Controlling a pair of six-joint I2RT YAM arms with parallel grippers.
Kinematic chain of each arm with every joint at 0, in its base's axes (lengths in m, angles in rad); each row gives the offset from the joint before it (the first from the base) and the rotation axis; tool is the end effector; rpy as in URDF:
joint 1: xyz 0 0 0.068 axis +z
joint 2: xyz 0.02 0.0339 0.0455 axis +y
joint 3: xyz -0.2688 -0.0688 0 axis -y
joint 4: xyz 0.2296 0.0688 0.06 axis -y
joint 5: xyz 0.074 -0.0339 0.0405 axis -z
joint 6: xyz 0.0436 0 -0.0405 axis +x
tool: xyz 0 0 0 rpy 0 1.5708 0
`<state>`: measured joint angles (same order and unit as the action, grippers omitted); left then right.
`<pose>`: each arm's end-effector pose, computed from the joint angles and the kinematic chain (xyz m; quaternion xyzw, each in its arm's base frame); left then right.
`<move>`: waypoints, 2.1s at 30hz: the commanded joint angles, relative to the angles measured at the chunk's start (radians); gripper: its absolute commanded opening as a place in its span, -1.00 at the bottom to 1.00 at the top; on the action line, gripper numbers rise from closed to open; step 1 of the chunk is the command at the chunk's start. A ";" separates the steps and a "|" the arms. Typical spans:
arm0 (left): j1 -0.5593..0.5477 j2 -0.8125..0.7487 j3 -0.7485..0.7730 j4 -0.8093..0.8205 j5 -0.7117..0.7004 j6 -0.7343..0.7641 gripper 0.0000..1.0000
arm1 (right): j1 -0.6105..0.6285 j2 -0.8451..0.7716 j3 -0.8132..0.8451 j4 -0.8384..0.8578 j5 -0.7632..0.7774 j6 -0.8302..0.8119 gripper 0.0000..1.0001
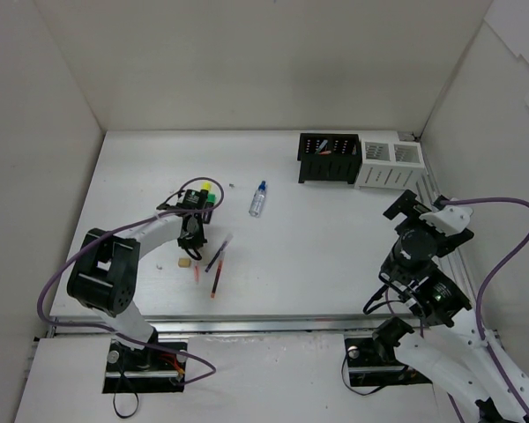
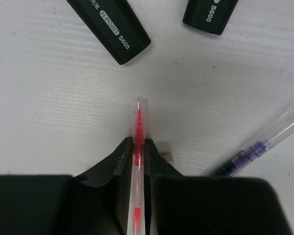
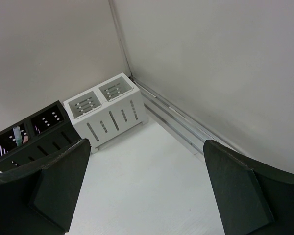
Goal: Sort the stationery into containers
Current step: Pick up the pen from the center of the board, then place the pen in the storage box.
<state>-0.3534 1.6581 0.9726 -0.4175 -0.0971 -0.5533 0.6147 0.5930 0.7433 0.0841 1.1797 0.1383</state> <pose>0.2943 -0.1040 0.1776 -0.1081 0.9657 -0.0590 0.2288 0.1076 0.0266 0.3785 0.3028 0.6034 -0.0807 0.7333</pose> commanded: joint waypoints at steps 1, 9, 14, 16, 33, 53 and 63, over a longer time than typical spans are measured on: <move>-0.004 -0.034 0.049 -0.014 -0.029 0.012 -1.00 | -0.006 -0.019 -0.001 0.040 0.043 0.020 0.96; -0.004 -0.208 0.230 0.069 -0.027 0.137 -1.00 | -0.007 -0.004 0.001 0.048 -0.100 -0.039 0.96; -0.024 -0.193 0.406 0.296 0.141 0.297 -1.00 | -0.006 0.045 0.004 0.063 -0.170 -0.068 0.96; -0.036 -0.150 0.474 0.379 0.255 0.329 -1.00 | -0.010 0.060 -0.002 0.092 -0.239 -0.127 0.96; -0.101 -0.193 0.354 0.770 1.019 0.407 -1.00 | -0.018 0.376 0.108 0.319 -1.315 -0.018 0.96; -0.206 -0.305 0.186 0.763 0.901 0.434 -1.00 | 0.036 0.560 0.094 0.654 -1.191 0.346 0.54; -0.225 -0.291 0.202 0.726 0.832 0.434 -1.00 | 0.066 0.643 0.123 0.709 -1.213 0.360 -0.45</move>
<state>-0.5705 1.3998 1.1324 0.2481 0.7486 -0.1299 0.6632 1.2331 0.8196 0.6891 -0.0257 0.4850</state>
